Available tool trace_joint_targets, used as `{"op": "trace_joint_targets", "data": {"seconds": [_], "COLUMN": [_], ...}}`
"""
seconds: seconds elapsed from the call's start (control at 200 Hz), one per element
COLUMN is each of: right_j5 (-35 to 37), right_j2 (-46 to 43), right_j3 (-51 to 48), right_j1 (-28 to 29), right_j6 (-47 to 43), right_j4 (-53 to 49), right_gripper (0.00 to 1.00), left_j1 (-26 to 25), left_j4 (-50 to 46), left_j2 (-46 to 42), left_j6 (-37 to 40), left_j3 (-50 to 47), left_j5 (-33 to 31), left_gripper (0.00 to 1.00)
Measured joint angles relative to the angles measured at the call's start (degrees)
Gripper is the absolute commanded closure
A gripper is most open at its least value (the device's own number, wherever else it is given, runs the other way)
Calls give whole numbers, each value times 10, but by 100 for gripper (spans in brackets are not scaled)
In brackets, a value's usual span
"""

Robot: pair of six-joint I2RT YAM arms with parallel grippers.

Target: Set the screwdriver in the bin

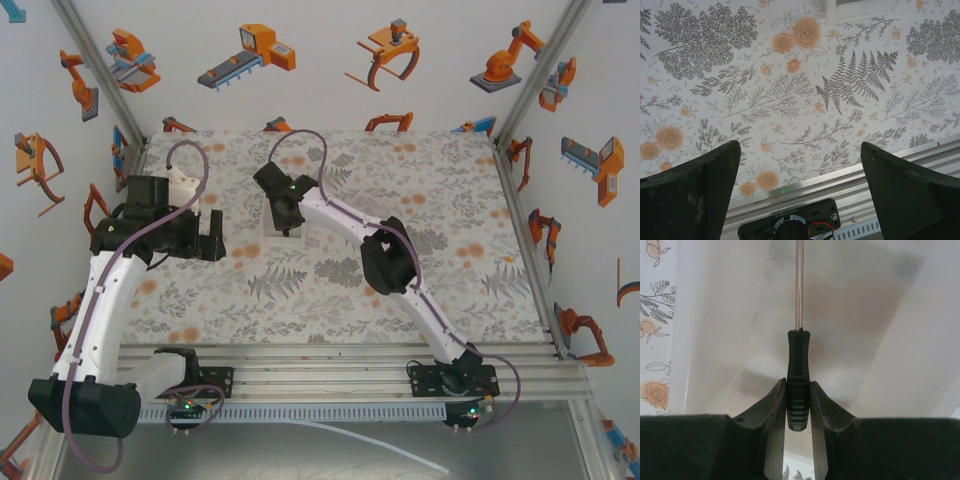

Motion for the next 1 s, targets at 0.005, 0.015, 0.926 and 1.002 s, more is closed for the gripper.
{"op": "trace_joint_targets", "data": {"seconds": [0.005,0.015,0.926,1.002], "right_j5": [0,0,10,13], "right_j2": [0,0,-75,-113], "right_j3": [0,0,53,35], "right_j1": [0,0,-2,-2], "right_j6": [0,1,-27,-32], "right_j4": [0,0,-51,-50], "right_gripper": [72,72,44,41], "left_j1": [0,0,0,0], "left_j4": [0,0,-1,1], "left_j2": [0,0,18,23], "left_j6": [0,0,6,6], "left_j3": [0,0,20,23], "left_j5": [0,0,-24,-27], "left_gripper": [3,3,3,3]}}
